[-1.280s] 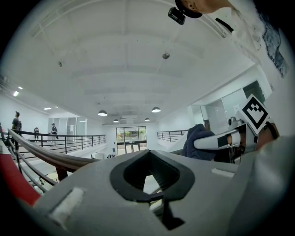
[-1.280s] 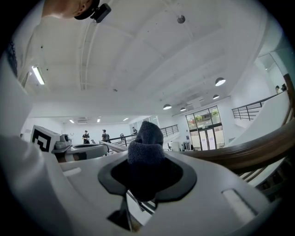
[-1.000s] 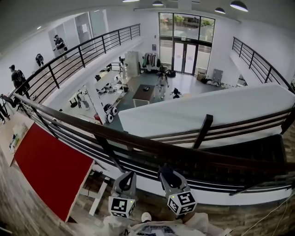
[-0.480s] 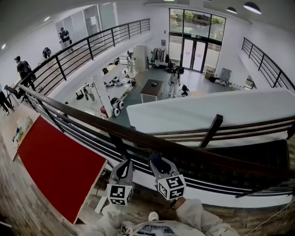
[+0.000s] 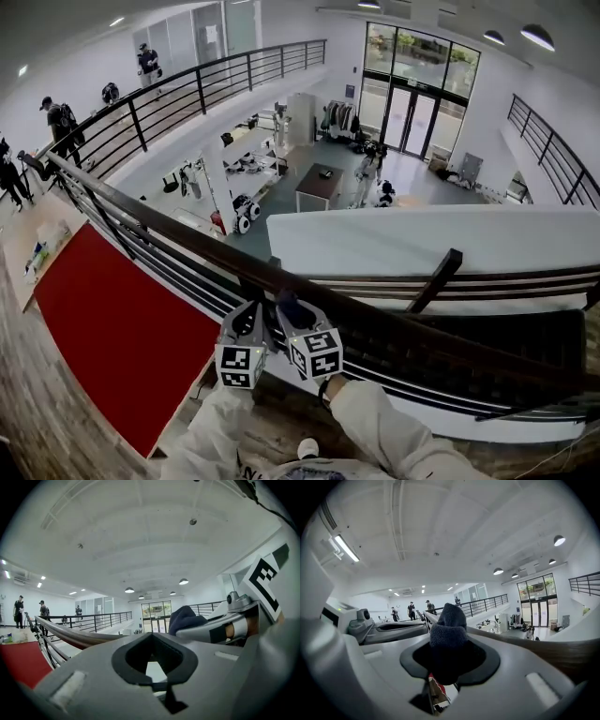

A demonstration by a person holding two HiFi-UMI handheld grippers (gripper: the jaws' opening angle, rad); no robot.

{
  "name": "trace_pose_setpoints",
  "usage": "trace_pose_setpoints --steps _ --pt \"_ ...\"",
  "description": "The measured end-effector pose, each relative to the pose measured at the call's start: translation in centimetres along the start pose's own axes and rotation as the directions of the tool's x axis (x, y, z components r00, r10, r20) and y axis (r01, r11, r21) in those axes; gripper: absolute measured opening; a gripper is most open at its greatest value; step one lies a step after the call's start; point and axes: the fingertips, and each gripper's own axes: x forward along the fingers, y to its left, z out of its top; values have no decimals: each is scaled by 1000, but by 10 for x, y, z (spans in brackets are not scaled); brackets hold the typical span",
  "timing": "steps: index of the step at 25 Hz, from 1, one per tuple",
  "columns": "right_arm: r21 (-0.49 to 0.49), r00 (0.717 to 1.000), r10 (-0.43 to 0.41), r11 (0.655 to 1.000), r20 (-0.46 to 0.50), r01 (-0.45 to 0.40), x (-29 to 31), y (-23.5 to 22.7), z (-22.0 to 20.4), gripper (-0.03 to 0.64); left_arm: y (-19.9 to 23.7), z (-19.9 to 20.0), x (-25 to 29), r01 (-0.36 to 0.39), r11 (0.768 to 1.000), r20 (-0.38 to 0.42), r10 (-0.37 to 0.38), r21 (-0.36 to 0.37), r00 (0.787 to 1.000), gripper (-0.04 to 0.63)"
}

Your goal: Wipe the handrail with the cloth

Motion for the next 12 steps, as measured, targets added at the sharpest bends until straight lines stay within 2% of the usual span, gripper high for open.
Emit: trace_pose_setpoints --steps 8,12 --pt "8 998 36 999 -46 -36 70 22 17 111 53 9 34 -59 998 -34 60 15 998 -6" --pt "31 995 20 999 -97 -17 93 24 15 110 65 5 49 -72 997 -71 72 7 995 -6"
